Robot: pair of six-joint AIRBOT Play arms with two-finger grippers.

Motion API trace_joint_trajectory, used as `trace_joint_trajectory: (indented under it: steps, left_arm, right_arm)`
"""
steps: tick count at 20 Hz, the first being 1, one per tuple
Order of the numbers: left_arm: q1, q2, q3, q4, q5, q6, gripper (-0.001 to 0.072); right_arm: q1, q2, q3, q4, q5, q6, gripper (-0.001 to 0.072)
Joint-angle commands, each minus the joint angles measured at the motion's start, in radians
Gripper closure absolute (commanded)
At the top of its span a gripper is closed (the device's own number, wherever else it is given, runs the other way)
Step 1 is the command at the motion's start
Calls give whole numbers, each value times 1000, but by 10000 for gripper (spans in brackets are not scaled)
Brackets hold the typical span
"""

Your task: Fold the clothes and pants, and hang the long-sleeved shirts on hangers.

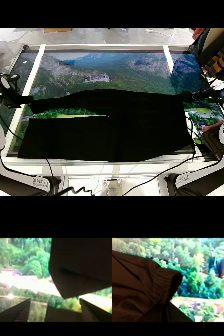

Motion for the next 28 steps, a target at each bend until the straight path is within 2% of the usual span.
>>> trace_joint_trajectory:
  steps: [1, 5, 10, 14, 15, 20, 21, 28]
  left_arm:
    - [6, -2, 10, -70, 94, -164, 9]
    - [0, -50, 10, -239, 189, -181, 8]
    - [-33, -151, 10, -215, 229, -183, 7]
    - [-34, -186, 10, -121, 274, -285, 11]
    - [-34, -185, 10, -112, 284, -286, 50]
    - [-29, -164, 11, -60, 296, -297, 624]
    - [-29, -149, 11, -45, 309, -295, 696]
    - [-66, 9, 11, -38, 497, -274, 698]
  right_arm:
    - [-1, 0, 0, 0, -30, -1, 690]
    - [-1, 0, 0, 0, -48, -1, 690]
    - [-1, 0, 0, 0, -49, 0, 690]
    - [-1, 0, 0, 1, -45, 0, 690]
    - [-1, 0, 0, 1, -45, 0, 690]
    - [-1, 0, 0, 1, -43, 0, 690]
    - [-1, 0, 0, 1, -43, 0, 690]
    - [-1, 0, 0, 0, -27, 0, 690]
